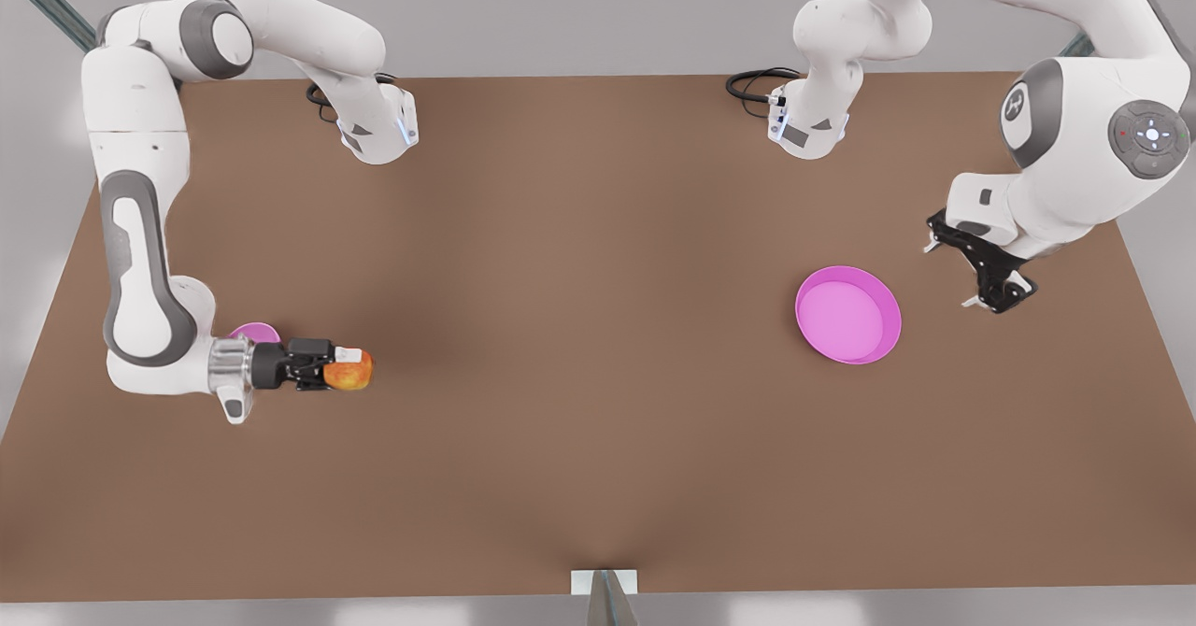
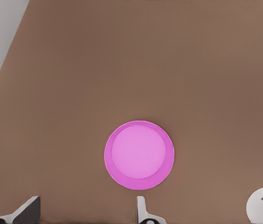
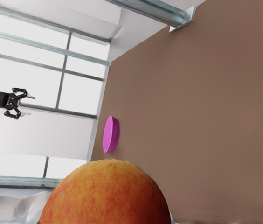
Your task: Use the left arm to pick up the apple from the plate, transfer it to the gripper of the right arm, and then use the right arm to place it into the bowl
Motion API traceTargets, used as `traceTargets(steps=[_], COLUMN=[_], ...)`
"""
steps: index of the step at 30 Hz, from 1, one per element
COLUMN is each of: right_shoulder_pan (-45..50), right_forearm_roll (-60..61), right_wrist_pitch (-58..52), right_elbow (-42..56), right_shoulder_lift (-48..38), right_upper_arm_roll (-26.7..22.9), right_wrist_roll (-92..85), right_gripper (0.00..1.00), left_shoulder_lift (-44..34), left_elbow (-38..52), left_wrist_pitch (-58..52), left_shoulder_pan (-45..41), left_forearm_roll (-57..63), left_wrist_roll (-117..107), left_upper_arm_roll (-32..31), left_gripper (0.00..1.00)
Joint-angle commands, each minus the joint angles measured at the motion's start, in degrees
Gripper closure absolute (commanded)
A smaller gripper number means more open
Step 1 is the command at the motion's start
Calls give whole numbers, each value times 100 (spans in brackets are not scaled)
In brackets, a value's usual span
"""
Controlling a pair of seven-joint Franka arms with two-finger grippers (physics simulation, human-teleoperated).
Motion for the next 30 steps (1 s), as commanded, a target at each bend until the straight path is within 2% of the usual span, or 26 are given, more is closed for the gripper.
traceTargets(steps=[1,12,17,22,30], right_shoulder_pan=[-238,-1451,-1469,-1425,-1381], right_forearm_roll=[-808,-2619,-3200,-3489,-4623], right_wrist_pitch=[-725,-866,-664,-259,514], right_elbow=[3,319,671,671,697], right_shoulder_lift=[-7,-24,-7,134,231], right_upper_arm_roll=[17,17,-1,-1,17], right_wrist_roll=[-525,-1061,-1043,-1052,-1017], right_gripper=[33,33,33,33,33], left_shoulder_lift=[91,302,293,302,328], left_elbow=[77,68,76,76,68], left_wrist_pitch=[-56,-65,-65,-65,-65], left_shoulder_pan=[-102,-119,-225,-208,-181], left_forearm_roll=[-69,-87,-78,-78,-87], left_wrist_roll=[-5753,-5973,-6105,-6096,-6079], left_upper_arm_roll=[62,62,53,53,53], left_gripper=[0,0,0,0,0])
